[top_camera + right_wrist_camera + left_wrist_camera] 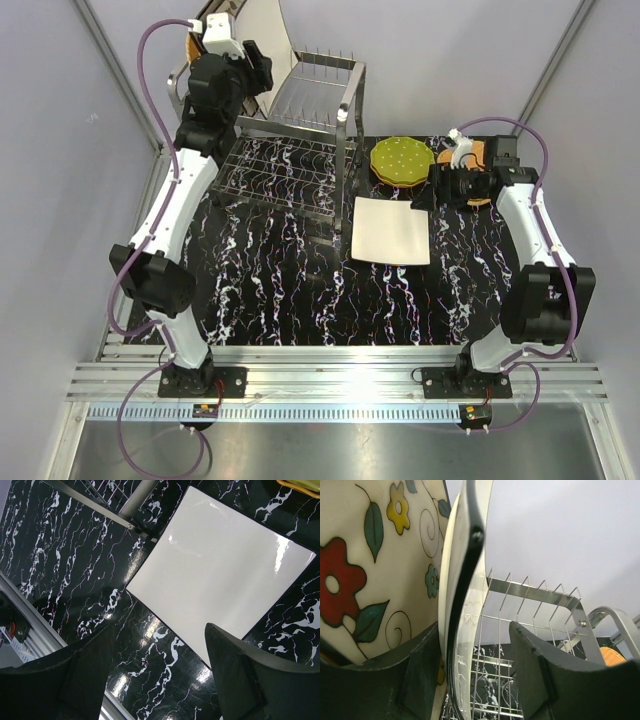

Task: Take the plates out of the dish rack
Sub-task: Grab a plate with the left arm

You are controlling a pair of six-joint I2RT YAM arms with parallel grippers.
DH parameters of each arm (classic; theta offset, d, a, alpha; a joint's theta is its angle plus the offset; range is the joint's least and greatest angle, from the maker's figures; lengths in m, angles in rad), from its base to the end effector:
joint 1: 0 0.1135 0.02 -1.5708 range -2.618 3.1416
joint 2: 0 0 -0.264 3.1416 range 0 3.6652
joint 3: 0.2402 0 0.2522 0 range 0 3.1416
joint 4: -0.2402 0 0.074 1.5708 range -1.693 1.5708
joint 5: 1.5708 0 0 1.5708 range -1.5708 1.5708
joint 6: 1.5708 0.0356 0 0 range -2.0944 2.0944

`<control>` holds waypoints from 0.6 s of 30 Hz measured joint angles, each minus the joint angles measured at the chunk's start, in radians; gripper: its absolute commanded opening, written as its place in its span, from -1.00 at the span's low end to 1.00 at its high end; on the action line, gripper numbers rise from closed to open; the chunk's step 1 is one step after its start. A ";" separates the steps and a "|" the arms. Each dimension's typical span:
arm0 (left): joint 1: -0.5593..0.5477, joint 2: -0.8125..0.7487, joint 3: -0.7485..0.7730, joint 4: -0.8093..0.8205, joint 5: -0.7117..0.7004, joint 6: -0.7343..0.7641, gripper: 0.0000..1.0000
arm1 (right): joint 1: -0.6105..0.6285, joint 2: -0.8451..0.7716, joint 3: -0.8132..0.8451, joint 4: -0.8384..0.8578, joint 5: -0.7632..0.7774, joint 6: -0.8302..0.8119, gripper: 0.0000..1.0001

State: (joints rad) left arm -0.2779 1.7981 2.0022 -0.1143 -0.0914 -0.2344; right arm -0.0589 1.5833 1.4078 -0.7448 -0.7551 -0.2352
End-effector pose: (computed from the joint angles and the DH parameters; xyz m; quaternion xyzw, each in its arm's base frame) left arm 0.4011 -0.1111 0.4889 -0.0191 0.6745 -0.1570 0.7211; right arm 0.3363 0.0046 0.3143 -0.1949 0.8670 0.3020 0.3450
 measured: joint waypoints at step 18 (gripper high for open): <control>0.006 0.006 -0.047 0.035 -0.037 0.054 -0.66 | 0.000 -0.014 0.000 0.016 -0.024 0.020 0.59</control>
State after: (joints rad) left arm -0.2718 1.8046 1.9556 -0.0795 -0.1284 -0.1806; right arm -0.0589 1.5692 1.4078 -0.7284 -0.7795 -0.2150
